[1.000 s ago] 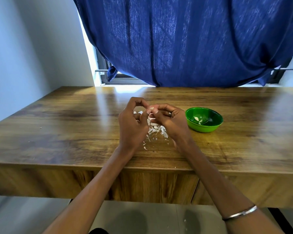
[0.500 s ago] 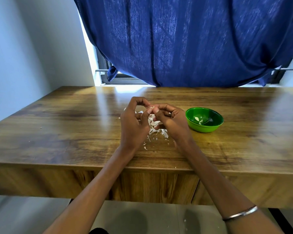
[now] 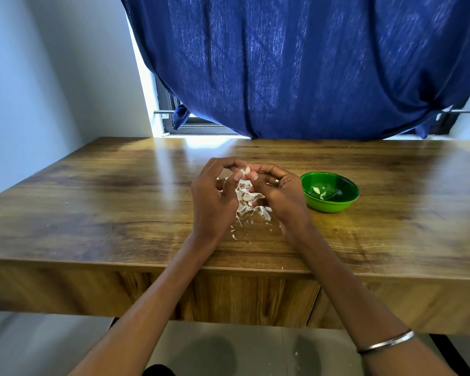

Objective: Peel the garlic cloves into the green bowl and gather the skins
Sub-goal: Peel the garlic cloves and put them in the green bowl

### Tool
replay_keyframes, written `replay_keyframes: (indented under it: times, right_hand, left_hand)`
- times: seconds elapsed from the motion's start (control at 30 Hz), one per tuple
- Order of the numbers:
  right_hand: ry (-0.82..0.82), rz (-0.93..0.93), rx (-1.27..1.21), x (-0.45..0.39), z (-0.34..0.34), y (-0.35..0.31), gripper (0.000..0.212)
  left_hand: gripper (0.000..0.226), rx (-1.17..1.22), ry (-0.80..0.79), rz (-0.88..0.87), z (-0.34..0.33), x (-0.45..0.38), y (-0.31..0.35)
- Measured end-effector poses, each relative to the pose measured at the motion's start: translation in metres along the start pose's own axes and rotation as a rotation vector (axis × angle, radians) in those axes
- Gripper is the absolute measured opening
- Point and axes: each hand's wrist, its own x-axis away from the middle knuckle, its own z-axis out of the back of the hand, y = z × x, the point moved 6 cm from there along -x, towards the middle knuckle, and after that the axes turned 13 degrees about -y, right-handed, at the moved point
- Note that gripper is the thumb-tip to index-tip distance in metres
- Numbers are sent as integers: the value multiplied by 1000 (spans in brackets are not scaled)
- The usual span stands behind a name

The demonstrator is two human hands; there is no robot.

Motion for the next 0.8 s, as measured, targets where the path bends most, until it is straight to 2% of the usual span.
replay_keyframes:
  times: [0.33,0.6,0.8]
  right_hand:
    - [-9,4,32,1,-1,-2,14]
    - [-16,-37,-42,0,-2,1,17]
    - [25,-17,-81,1,2,1,14]
  left_hand:
    - [7,-41,8,30,-2,1,-3]
    - [4,134,1,180,-1,4,-8]
    - [5,109,38,167,2,3,-11]
